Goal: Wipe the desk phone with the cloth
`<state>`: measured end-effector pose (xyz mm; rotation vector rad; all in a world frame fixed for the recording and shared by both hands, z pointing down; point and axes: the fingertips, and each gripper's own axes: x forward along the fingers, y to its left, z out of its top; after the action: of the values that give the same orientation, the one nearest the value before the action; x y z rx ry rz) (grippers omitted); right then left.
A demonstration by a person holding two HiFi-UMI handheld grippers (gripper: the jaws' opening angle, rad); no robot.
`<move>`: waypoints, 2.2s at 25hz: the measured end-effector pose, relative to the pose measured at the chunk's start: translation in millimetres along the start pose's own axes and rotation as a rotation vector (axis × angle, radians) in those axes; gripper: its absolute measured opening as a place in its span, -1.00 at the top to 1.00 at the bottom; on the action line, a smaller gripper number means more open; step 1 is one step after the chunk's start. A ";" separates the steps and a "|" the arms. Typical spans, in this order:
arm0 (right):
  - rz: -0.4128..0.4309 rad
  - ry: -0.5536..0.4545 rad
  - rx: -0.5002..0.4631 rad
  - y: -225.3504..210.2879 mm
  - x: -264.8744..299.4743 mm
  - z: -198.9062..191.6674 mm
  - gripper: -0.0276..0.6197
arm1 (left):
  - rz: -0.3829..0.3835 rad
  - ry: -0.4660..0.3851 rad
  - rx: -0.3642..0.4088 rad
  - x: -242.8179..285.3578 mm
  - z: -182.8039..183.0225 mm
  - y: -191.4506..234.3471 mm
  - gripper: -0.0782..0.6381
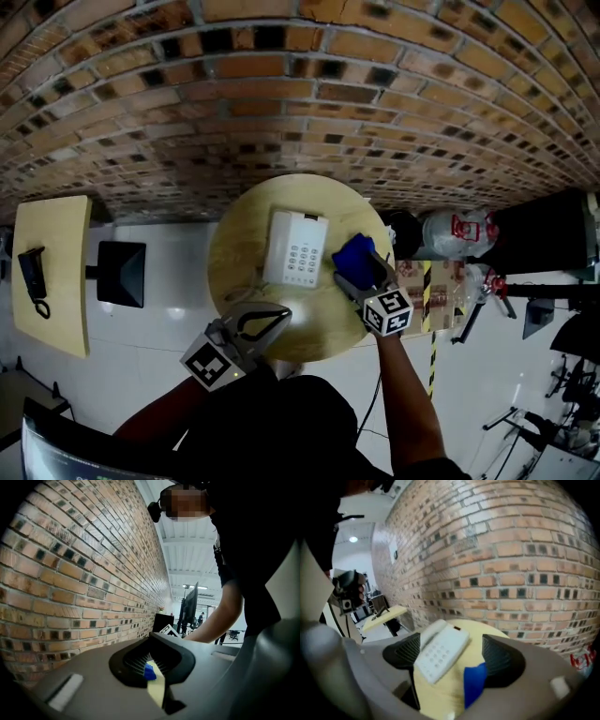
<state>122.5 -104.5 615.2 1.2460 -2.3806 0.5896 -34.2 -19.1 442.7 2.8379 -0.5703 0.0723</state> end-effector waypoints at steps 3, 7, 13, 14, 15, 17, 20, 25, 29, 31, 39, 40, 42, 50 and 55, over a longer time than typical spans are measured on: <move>0.073 -0.149 -0.031 50.5 -43.3 48.3 -0.18 | 0.019 -0.044 -0.014 -2.3 14.0 -13.2 0.82; 0.178 -0.284 -0.068 117.6 -109.7 83.5 0.48 | 0.041 -0.080 0.014 -11.0 28.5 -46.5 0.82; 0.279 -0.423 -0.148 188.1 -201.8 105.2 0.90 | 0.056 -0.104 0.072 -25.8 46.1 -120.5 0.82; 0.294 -0.439 -0.161 199.2 -216.5 106.7 0.91 | 0.059 -0.105 0.078 -27.9 47.7 -133.5 0.82; 0.306 -0.452 -0.177 210.0 -230.3 107.1 0.91 | 0.063 -0.111 0.080 -29.8 50.0 -146.3 0.82; 0.323 -0.470 -0.207 229.7 -255.4 103.8 0.91 | 0.069 -0.124 0.081 -34.0 53.1 -170.8 0.82; 0.334 -0.476 -0.222 250.2 -283.6 88.0 0.91 | 0.083 -0.131 0.102 -40.6 52.6 -203.3 0.82; 0.366 -0.493 -0.197 272.2 -315.8 75.0 0.91 | 0.102 -0.140 0.124 -48.7 52.7 -240.8 0.82; 0.382 -0.486 -0.196 285.7 -327.7 74.5 0.91 | 0.110 -0.143 0.127 -55.9 54.1 -255.6 0.82; 0.382 -0.478 -0.197 291.2 -329.2 74.7 0.91 | 0.107 -0.147 0.132 -58.2 54.7 -259.1 0.82; 0.368 -0.486 -0.211 292.3 -329.2 81.5 0.92 | 0.107 -0.135 0.126 -60.0 57.4 -260.6 0.82; 0.366 -0.489 -0.216 291.2 -329.1 82.4 0.91 | 0.106 -0.131 0.127 -59.0 57.1 -259.8 0.82; 0.362 -0.485 -0.220 291.0 -328.6 82.2 0.91 | 0.101 -0.135 0.128 -58.1 56.9 -258.9 0.82; 0.364 -0.480 -0.233 296.9 -317.5 81.1 0.92 | 0.093 -0.177 0.137 -64.8 61.1 -252.8 0.82; 0.369 -0.480 -0.225 300.8 -313.8 83.7 0.91 | 0.097 -0.172 0.122 -68.9 60.4 -249.9 0.82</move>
<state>25.3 217.8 327.7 0.9317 -3.0086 0.1142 -1.1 215.0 320.3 2.9525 -0.7651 -0.1250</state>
